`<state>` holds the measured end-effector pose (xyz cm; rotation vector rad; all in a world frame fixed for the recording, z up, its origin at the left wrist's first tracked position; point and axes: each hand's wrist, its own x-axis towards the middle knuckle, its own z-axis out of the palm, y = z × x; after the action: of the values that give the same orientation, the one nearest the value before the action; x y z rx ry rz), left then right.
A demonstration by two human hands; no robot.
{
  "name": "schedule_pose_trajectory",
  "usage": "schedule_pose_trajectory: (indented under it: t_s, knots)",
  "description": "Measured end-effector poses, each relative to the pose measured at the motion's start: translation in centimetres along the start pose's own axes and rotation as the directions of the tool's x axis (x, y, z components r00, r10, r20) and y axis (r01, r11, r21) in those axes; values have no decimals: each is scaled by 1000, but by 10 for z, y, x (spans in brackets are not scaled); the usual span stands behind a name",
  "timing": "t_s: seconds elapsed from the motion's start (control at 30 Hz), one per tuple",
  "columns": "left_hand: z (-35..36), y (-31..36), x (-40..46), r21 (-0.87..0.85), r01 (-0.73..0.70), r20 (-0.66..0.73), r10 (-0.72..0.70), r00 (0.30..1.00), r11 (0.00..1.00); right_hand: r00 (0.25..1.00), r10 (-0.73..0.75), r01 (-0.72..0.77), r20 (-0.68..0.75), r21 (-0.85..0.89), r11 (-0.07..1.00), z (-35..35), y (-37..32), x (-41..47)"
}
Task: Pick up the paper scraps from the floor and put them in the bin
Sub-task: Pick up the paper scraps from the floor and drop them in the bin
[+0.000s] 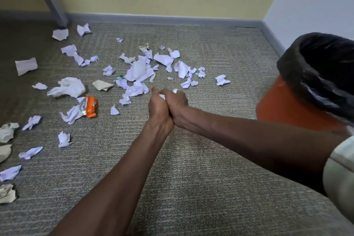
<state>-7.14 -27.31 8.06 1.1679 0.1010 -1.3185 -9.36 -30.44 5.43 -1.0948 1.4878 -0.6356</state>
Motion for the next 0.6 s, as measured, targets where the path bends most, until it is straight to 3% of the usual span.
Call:
schedule_pose_trajectory:
  t_s: [0.03, 0.17, 0.33, 0.47, 0.6]
  knots:
    - [10, 0, -6, 15, 36, 24, -36, 999, 999, 1000, 10, -9, -9, 28, 1000, -6, -5, 2]
    - [28, -1, -18, 35, -62, 85, 59, 995, 997, 1000, 9, -8, -14, 116, 993, -29, -23, 5]
    - [51, 3, -3, 305, -202, 152, 162, 975, 931, 998, 27, -43, 64, 277, 960, -52, -45, -6]
    - [76, 1, -10, 373, -235, 161, 187, 969, 898, 996, 5, 26, -92, 337, 941, -77, -57, -10]
    - [108, -10, -44, 278, -191, 407, 65, 911, 941, 936, -59, 159, -347, 266, 951, -119, -68, -8]
